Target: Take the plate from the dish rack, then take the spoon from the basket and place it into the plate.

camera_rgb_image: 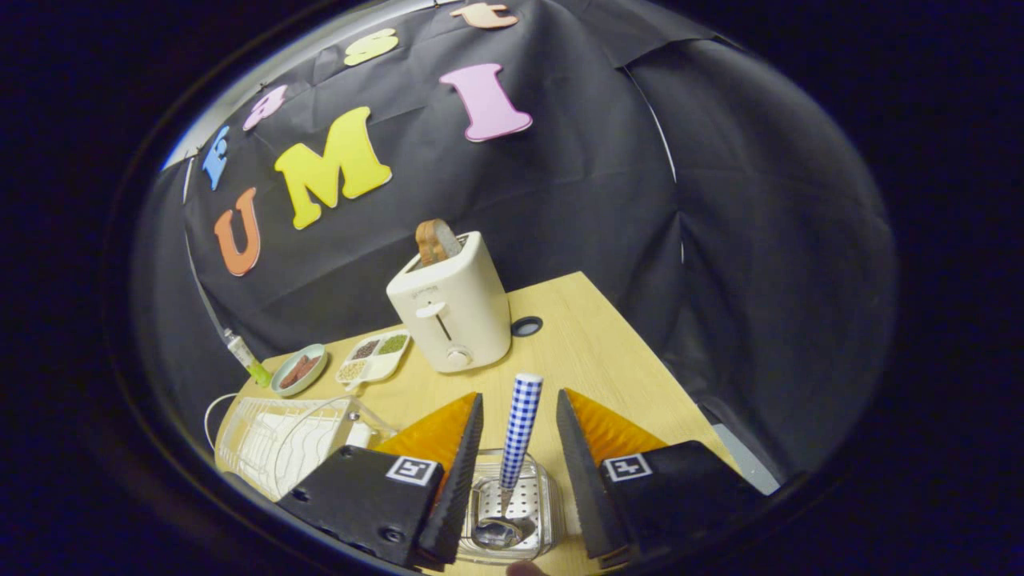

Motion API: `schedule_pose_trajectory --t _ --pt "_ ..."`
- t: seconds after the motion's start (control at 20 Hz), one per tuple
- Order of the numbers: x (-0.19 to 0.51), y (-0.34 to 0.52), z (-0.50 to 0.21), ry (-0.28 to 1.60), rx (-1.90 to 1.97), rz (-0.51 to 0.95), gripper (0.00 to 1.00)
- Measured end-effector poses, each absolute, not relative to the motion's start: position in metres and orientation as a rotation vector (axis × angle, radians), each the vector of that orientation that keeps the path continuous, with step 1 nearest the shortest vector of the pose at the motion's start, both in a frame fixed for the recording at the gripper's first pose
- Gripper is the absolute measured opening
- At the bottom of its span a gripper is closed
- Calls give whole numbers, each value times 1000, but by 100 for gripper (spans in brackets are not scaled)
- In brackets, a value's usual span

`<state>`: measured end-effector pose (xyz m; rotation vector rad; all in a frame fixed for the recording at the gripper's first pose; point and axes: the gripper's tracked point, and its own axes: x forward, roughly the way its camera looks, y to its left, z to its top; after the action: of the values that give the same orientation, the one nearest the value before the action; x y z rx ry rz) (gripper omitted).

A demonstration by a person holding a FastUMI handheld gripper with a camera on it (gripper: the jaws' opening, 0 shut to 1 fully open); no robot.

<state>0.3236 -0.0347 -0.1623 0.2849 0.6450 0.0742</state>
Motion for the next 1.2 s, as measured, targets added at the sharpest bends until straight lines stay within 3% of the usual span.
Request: schedule_pose_trajectory --t 0.05,0.2,0.3,0.75,1.0,1.2 --pt "324 -35 -162 646 297 68 56" --pt "319 -32 -155 642 338 60 22" --pt "313 -31 -146 626 339 48 18" --pt "284 -39 -38 329 258 -31 11" --pt "223 -8 21 203 240 -1 11" --pt "166 36 24 175 236 55 11"
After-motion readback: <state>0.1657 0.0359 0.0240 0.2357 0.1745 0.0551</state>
